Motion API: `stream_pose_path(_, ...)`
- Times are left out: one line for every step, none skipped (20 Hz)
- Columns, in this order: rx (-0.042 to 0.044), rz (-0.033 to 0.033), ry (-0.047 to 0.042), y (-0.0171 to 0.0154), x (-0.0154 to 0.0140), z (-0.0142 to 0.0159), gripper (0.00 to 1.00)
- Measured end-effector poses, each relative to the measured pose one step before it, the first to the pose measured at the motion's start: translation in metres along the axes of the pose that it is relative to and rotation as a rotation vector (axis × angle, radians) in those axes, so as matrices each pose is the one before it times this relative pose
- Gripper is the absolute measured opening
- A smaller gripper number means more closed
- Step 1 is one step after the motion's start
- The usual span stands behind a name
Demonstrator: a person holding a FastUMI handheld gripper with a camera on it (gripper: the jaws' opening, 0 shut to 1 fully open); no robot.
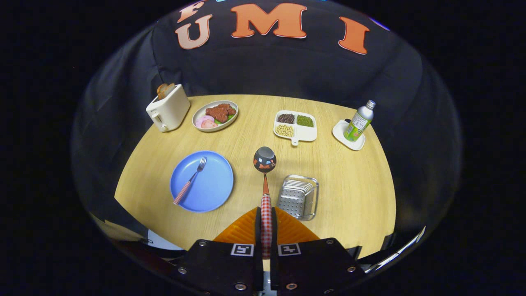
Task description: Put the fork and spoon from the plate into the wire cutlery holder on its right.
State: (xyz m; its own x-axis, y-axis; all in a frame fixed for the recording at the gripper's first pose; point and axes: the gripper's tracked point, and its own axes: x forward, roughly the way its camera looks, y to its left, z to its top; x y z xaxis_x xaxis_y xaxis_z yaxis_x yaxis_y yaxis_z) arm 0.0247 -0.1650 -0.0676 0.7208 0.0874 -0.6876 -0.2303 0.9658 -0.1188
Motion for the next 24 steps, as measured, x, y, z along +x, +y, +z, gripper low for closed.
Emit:
stream_pose_path(-0.00752, -0.00357, 0.0267, -0.01001, -0.0042, -0.00333, 0.07)
stream_pose_path(-0.00403, -0.00979, 0.03232, -0.00949, -0.00281, -0.00457, 0.07)
stream_pose_path(-0.00364, -0.0046, 0.03064, -0.00864, -0.00251, -0.00422, 0.07)
stream_pose_path(-0.00249, 0.00048, 0.0244, -0.0059, -0.00128, -0.00334, 0.07)
stream_pose_path(-0.00318, 0.00583, 0.03139, -0.00377, 0.00144, -0.00342, 0.07)
stream_pose_path(-0.00154, 0.00645, 0.03344, -0.00306, 0.00182, -0.00337, 0.07)
stream_pose_path(-0.00546, 0.00893, 0.03482, -0.0033, 0.00174, -0.00332, 0.07)
stream_pose_path(-0.01093, 0.00584, 0.03112, -0.0027, 0.00268, -0.00297, 0.07)
stream_pose_path(-0.01525, 0.00131, 0.03329, -0.0021, 0.0027, -0.0016, 0.07)
stream_pose_path(-0.01584, -0.0027, 0.02979, -0.00308, 0.00248, 0.0, 0.07)
stream_pose_path(-0.01454, 0.00017, 0.02852, -0.00323, 0.00232, -0.00001, 0.07)
stream_pose_path(-0.00662, 0.00152, 0.02671, -0.00144, 0.00313, 0.00143, 0.07)
stream_pose_path(-0.00637, 0.0039, 0.0279, -0.00224, 0.00268, 0.00019, 0.07)
stream_pose_path(-0.0085, 0.00102, 0.02984, -0.0012, 0.00453, 0.00136, 0.07)
stream_pose_path(-0.01448, -0.00144, 0.02858, -0.00019, 0.0035, 0.00072, 0.07)
stream_pose_path(-0.01901, -0.00353, 0.02783, -0.00036, 0.0033, 0.0012, 0.07)
stream_pose_path(-0.0196, -0.00445, 0.02608, -0.00067, 0.00483, -0.00127, 0.07)
stream_pose_path(-0.01843, -0.00183, 0.02142, -0.00006, 0.00332, 0.0013, 0.07)
stream_pose_path(-0.01374, 0.00141, 0.01439, -0.00061, 0.0029, 0.00301, 0.07)
stream_pose_path(-0.00931, -0.00022, 0.01348, 0.0009, 0.0031, 0.00377, 0.07)
stream_pose_path(-0.01037, -0.00537, 0.01364, -0.00095, 0.0031, -0.00034, 0.07)
stream_pose_path(-0.01498, -0.00551, 0.01427, -0.0012, 0.00182, 0.00058, 0.07)
stream_pose_path(-0.00994, -0.0042, 0.01147, -0.0004, 0.00183, 0.00069, 0.07)
stream_pose_path(-0.00296, -0.0002, 0.00704, 0.00061, 0.00077, 0.00151, 0.07)
